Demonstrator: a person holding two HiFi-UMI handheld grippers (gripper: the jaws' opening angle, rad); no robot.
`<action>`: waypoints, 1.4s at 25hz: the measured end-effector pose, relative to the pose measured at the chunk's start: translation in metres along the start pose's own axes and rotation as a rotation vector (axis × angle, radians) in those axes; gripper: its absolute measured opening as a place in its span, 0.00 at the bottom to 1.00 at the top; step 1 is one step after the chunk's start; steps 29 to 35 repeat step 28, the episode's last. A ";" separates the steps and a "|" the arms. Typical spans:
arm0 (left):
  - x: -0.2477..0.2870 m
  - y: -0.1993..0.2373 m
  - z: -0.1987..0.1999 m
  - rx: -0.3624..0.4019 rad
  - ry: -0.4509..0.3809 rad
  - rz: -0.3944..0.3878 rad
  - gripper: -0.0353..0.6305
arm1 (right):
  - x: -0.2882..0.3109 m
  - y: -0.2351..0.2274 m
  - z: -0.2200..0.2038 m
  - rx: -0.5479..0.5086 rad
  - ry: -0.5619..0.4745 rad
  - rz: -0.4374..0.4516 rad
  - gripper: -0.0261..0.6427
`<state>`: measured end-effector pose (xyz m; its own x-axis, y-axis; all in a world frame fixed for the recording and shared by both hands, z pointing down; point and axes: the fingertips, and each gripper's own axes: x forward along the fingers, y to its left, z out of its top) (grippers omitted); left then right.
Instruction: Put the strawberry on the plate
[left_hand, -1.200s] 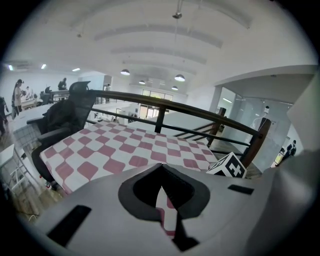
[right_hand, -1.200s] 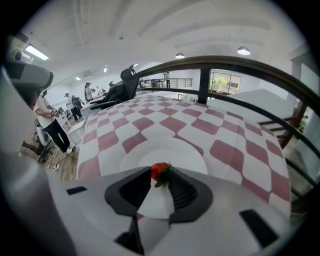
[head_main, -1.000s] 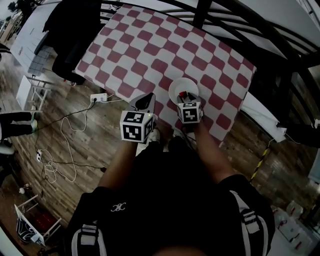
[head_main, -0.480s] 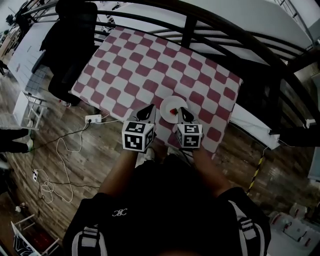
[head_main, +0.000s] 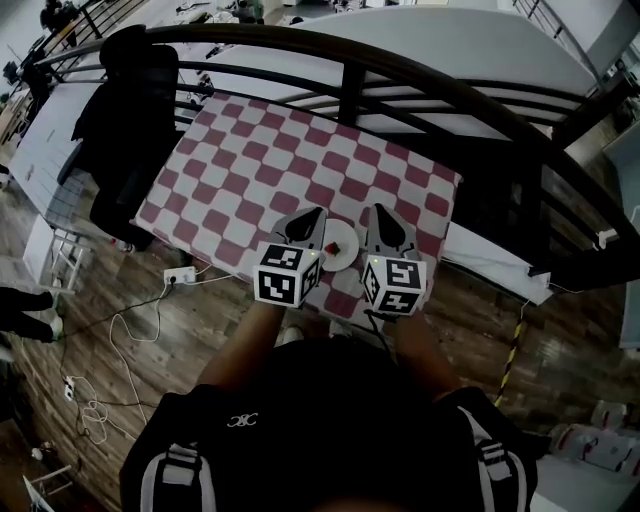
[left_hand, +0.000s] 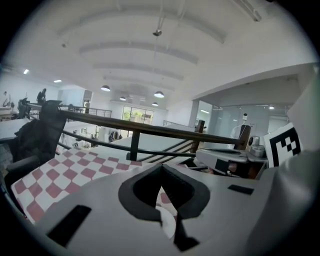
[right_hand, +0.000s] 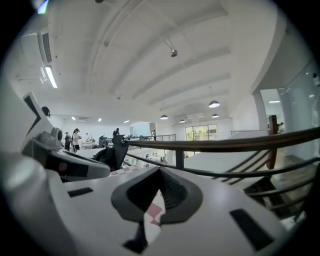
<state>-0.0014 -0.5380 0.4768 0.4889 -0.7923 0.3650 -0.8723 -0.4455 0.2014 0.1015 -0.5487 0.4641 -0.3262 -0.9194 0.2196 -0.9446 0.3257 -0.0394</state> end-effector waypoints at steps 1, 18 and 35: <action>0.001 -0.003 0.007 0.008 -0.013 -0.006 0.04 | -0.002 -0.002 0.009 0.003 -0.010 -0.007 0.06; 0.007 -0.010 0.049 0.074 -0.078 -0.056 0.04 | -0.005 -0.014 0.037 0.028 -0.041 -0.051 0.06; 0.010 0.008 0.051 0.079 -0.077 -0.044 0.04 | 0.011 -0.001 0.038 -0.010 -0.040 -0.037 0.06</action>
